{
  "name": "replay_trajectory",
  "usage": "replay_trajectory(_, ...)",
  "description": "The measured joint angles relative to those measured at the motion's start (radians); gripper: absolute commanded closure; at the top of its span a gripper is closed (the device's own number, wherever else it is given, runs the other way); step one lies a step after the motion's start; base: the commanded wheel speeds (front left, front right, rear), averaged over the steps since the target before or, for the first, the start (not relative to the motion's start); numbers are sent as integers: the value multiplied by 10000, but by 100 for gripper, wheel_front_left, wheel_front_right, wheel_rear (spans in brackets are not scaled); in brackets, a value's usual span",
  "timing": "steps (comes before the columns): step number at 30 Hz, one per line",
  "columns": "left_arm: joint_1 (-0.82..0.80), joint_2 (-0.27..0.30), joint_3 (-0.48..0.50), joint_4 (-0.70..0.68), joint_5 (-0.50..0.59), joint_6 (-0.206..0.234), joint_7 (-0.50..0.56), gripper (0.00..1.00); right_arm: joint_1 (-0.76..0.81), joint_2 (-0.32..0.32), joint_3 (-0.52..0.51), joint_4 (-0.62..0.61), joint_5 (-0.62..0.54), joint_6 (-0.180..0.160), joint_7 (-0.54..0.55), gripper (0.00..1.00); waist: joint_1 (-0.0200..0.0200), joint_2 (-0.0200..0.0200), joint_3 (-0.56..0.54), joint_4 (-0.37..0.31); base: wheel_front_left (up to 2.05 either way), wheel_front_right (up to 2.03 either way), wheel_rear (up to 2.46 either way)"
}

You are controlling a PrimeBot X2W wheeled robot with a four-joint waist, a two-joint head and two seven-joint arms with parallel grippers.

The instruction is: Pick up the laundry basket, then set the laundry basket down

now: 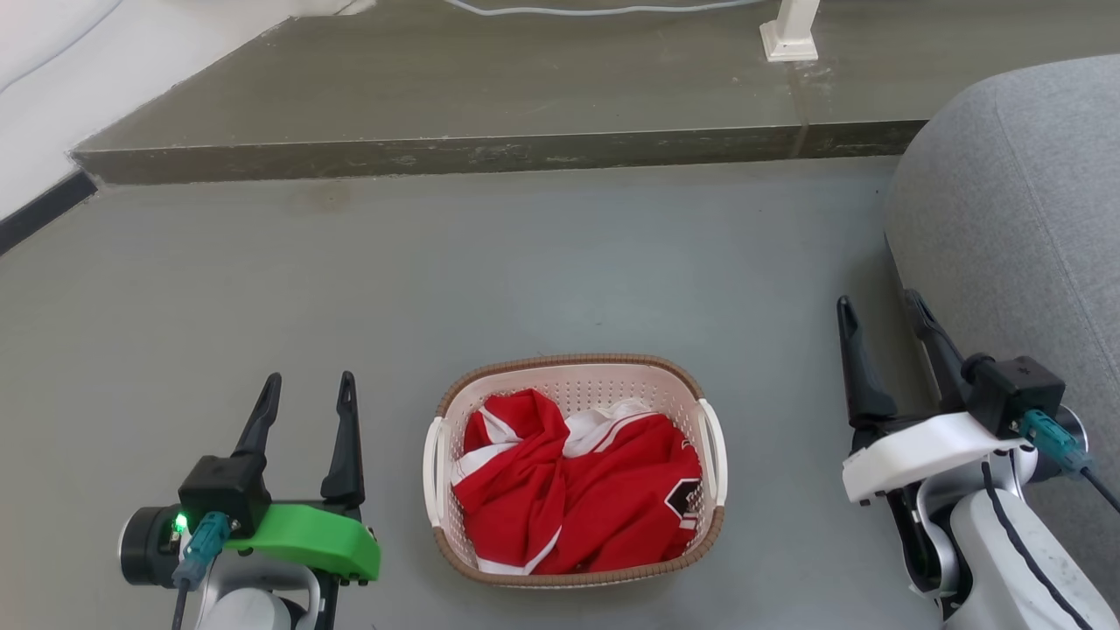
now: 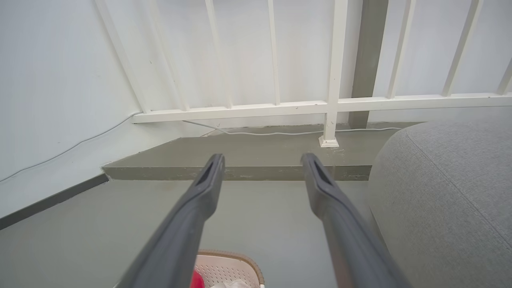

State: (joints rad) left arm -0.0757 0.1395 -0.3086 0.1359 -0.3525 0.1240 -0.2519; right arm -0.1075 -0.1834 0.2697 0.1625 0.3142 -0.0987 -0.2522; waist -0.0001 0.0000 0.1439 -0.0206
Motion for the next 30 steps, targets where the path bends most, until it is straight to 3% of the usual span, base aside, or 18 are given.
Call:
replay_trajectory(8,55,-75,46,-192,44,0,19,0,170,6,-69,-27,4,-2,0,0,0,0,23,11,0,0,0)
replay_trajectory(9,58,-88,42,-207,44,2,19,100,174,6,-73,-27,4,-2,0,100,0,0,24,16,0,0,0)
replay_trajectory(19,357,-288,-104,192,-245,-100,50,100,566,257,6,387,362,102,23,100,0,0,3,20,0,0,0)
replay_trajectory(30,400,-339,230,127,-2050,-303,324,100,669,378,-320,272,2174,291,257,100,0,0,-206,47,0,0,0)
